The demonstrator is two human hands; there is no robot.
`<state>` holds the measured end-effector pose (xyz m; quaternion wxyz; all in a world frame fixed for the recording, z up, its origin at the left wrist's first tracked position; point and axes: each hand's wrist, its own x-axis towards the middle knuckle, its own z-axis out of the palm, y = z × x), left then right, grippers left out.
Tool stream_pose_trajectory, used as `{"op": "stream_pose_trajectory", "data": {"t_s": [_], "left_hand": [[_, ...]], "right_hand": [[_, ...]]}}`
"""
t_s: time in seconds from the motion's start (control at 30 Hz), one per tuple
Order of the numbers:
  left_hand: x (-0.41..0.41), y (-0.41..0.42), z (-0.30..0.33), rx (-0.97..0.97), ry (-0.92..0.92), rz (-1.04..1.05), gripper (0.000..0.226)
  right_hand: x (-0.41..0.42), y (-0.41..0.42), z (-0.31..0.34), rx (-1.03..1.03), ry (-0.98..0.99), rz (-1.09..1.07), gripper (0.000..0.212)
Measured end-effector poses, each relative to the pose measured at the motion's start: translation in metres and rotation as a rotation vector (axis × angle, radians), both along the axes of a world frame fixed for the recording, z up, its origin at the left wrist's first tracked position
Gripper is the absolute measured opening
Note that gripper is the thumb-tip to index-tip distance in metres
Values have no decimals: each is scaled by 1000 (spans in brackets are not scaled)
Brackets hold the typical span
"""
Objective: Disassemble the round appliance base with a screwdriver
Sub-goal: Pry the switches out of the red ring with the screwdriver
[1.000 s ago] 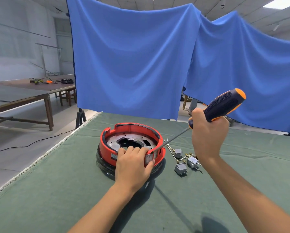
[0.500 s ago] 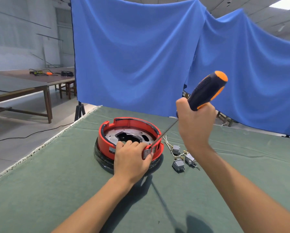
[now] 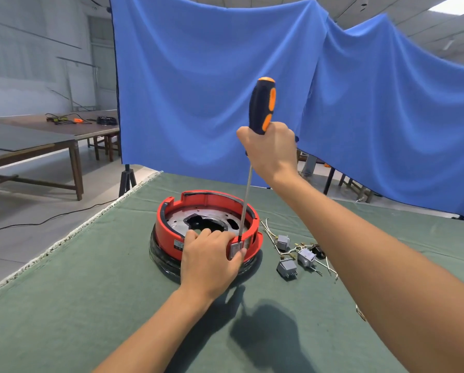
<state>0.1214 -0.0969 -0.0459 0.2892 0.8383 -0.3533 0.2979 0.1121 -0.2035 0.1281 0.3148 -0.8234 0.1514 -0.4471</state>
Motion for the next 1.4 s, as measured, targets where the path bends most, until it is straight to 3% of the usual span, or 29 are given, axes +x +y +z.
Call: {"op": "stream_pose_trajectory", "data": {"t_s": [0.3, 0.43, 0.53, 0.77, 1.4], "left_hand": [[-3, 2, 2, 35, 13, 11, 21], [-2, 2, 2, 17, 6, -4, 21], [-1, 1, 3, 15, 10, 2, 22], [-2, 1, 2, 0, 42, -9, 22], [1, 3, -1, 5, -22, -40, 28]], "right_hand": [[2, 14, 3, -8, 22, 115, 29], [-27, 14, -13, -87, -189, -2, 33], [-56, 11, -33, -25, -364, -35, 45], [-81, 6, -58, 88, -462, -54, 39], [-4, -28, -13, 73, -135, 52, 34]]}}
